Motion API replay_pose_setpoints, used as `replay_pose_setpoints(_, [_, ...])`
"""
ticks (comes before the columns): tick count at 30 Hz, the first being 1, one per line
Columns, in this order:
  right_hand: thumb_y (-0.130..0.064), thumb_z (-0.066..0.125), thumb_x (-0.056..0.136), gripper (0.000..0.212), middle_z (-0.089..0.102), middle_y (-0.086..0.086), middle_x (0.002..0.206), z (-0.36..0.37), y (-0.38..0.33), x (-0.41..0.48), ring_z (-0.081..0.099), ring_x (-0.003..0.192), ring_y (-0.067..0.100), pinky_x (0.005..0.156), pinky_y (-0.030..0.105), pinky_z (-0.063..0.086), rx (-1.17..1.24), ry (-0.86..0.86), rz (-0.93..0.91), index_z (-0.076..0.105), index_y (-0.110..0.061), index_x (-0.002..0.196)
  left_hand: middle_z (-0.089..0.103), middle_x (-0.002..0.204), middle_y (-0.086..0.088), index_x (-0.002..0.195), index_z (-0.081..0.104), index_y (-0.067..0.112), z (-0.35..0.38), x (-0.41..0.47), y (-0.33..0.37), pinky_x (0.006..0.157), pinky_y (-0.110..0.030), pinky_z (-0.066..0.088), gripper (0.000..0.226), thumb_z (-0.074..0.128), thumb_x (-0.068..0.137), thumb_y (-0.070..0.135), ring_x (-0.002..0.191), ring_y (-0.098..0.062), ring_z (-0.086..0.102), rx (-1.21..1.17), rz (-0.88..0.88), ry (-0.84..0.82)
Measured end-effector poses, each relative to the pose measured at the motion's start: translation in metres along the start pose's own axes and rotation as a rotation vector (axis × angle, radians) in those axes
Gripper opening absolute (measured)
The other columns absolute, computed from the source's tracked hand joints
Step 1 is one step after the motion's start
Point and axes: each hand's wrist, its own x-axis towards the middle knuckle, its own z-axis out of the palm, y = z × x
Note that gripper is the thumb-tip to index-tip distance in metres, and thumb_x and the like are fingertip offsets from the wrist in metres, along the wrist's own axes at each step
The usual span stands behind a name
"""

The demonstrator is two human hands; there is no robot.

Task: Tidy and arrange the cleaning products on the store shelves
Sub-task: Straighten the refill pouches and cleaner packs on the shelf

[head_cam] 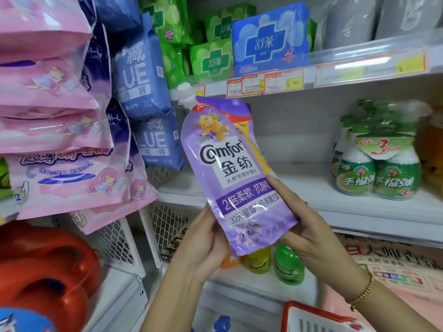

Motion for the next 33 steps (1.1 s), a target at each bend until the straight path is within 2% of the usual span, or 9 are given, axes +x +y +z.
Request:
replay_pose_setpoints(4, [-0.055,0.060,0.082,0.065,0.038,-0.011,0.148,0.006,-0.003,0.003,0.034,0.138,0.007,0.112,0.030,0.032,-0.177,-0.063,-0.004,0.032,-0.050,0.141,0.035,0.146,-0.027,0.143,0.030,-0.009,-0.002,-0.005,0.003,0.119,-0.038,0.005,0.053,0.012,0.103,0.020,0.142,-0.030,0.023,-0.185,-0.085,-0.123])
replay_pose_setpoints(8, [-0.060,0.046,0.079,0.062,0.028,-0.022,0.143,0.022,-0.010,0.010,0.027,0.127,-0.019,0.095,0.000,0.029,-0.422,0.033,0.000,0.023,-0.062,0.136,0.047,0.137,-0.017,0.142,0.037,-0.004,-0.004,0.007,-0.003,0.107,-0.041,0.037,0.070,0.023,0.098,0.049,0.135,-0.020,0.031,-0.352,-0.184,-0.066])
replay_pose_setpoints(11, [-0.052,0.065,0.079,0.081,0.024,-0.021,0.150,0.033,-0.014,0.008,0.023,0.138,-0.006,0.110,0.013,0.025,-0.396,-0.033,-0.087,0.020,-0.046,0.146,0.043,0.145,-0.018,0.142,0.038,-0.004,-0.006,0.006,0.008,0.119,-0.034,0.022,0.061,0.034,0.099,0.040,0.138,-0.026,0.037,-0.314,-0.005,-0.142])
replay_pose_setpoints(14, [-0.055,0.078,0.062,0.108,0.024,-0.016,0.152,0.049,-0.008,0.007,0.024,0.142,0.005,0.114,0.026,0.026,-0.402,0.081,-0.113,0.012,-0.040,0.146,0.051,0.138,-0.022,0.140,0.046,0.002,0.007,0.005,0.011,0.108,-0.046,0.039,0.085,0.080,0.072,0.039,0.128,-0.033,0.051,-0.132,0.220,-0.003])
replay_pose_setpoints(19, [-0.052,0.081,0.054,0.088,0.058,-0.012,0.128,0.061,-0.005,0.015,0.058,0.115,0.007,0.095,0.032,0.049,-0.062,0.404,-0.043,0.033,-0.051,0.128,0.052,0.139,-0.017,0.145,0.038,0.013,0.020,0.006,0.005,0.106,-0.051,0.040,0.106,0.090,0.057,0.040,0.128,-0.032,0.050,0.021,0.404,0.047])
replay_pose_setpoints(22, [-0.025,0.087,0.052,0.079,0.064,-0.012,0.118,0.041,-0.008,0.022,0.063,0.108,0.010,0.086,0.031,0.054,0.192,0.411,-0.044,0.048,-0.030,0.120,0.060,0.130,-0.016,0.131,0.059,0.021,0.009,0.005,0.013,0.088,-0.044,0.055,0.071,0.080,0.067,0.043,0.116,-0.030,0.061,-0.098,0.356,0.027])
replay_pose_setpoints(24, [-0.032,0.087,0.053,0.079,0.067,-0.006,0.114,0.032,-0.011,0.026,0.064,0.107,0.016,0.079,0.026,0.055,0.332,0.371,0.024,0.051,-0.018,0.122,0.063,0.126,-0.017,0.117,0.069,0.018,0.004,0.004,0.019,0.089,-0.044,0.055,0.052,0.076,0.071,0.039,0.112,-0.029,0.063,-0.080,0.315,0.050])
replay_pose_setpoints(27, [-0.050,0.087,0.048,0.093,0.066,0.008,0.120,0.027,-0.005,0.024,0.063,0.110,0.027,0.085,0.041,0.056,0.603,0.281,0.229,0.054,-0.015,0.127,0.057,0.134,-0.020,0.128,0.060,0.011,0.001,0.003,0.022,0.104,-0.052,0.043,0.076,0.087,0.063,0.041,0.127,-0.033,0.052,0.067,0.289,0.008])
replay_pose_setpoints(33, [-0.036,0.065,0.077,0.061,0.067,0.007,0.119,0.030,-0.017,0.023,0.068,0.103,0.019,0.072,0.031,0.058,0.803,0.244,0.380,0.050,-0.019,0.133,0.068,0.116,-0.018,0.125,0.058,0.002,0.013,-0.009,0.032,0.076,-0.035,0.058,0.094,0.096,0.043,0.026,0.105,-0.026,0.068,-0.003,0.311,0.122])
